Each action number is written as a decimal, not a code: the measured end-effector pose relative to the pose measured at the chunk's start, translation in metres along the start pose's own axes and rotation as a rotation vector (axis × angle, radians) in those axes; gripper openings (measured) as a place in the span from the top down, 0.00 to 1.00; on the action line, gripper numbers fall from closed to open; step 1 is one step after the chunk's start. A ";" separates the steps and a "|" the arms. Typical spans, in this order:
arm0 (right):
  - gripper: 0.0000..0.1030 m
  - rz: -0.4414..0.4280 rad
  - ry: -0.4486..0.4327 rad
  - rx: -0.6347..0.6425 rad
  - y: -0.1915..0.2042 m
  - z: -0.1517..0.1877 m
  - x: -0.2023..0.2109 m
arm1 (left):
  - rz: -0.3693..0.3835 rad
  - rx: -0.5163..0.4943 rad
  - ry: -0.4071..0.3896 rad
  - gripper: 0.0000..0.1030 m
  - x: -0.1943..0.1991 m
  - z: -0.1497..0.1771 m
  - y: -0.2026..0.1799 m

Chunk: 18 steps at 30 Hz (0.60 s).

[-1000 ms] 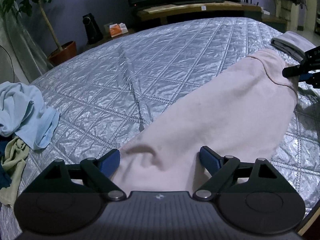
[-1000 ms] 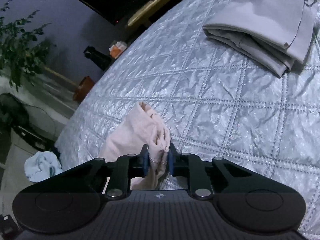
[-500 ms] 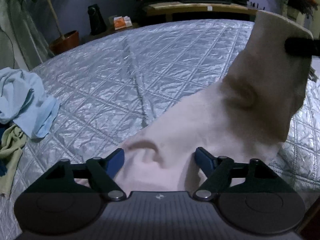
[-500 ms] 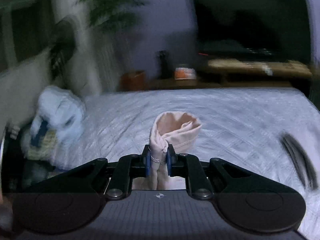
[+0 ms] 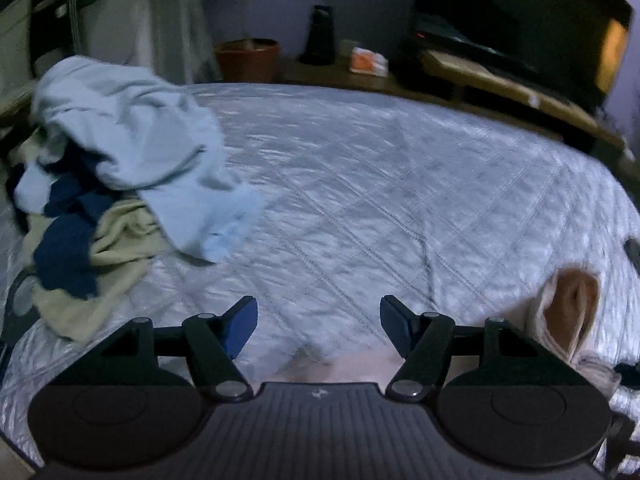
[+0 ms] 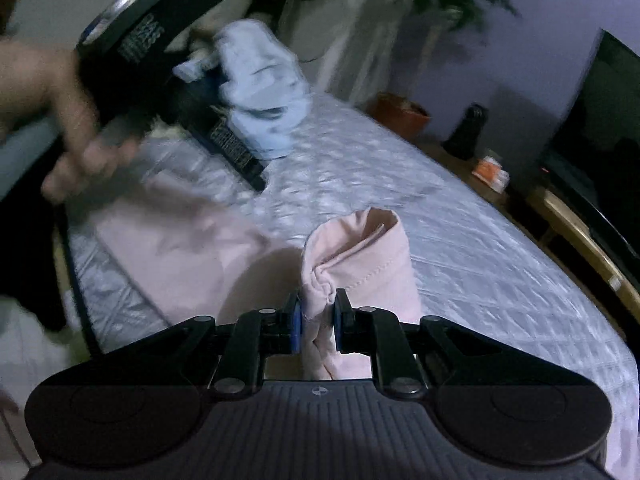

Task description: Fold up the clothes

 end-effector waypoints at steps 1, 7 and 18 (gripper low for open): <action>0.81 -0.007 0.011 0.033 0.006 -0.001 -0.003 | -0.001 0.018 0.000 0.38 0.002 -0.002 0.005; 0.74 -0.051 0.115 0.235 0.039 0.001 -0.033 | -0.004 0.100 0.003 0.38 0.006 -0.005 0.035; 0.56 -0.239 -0.016 -0.162 -0.020 -0.022 -0.002 | 0.018 0.223 0.000 0.38 0.016 -0.006 0.078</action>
Point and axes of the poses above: each gripper's, at about its wrist camera, not at the fingertips, and x roughly against the way its jaws point, y to its left, z to its underside, the point moved 2 cm from there along -x, roughly the way its jaws point, and after that the axes turned 14 degrees about y, right-handed, at the moved point
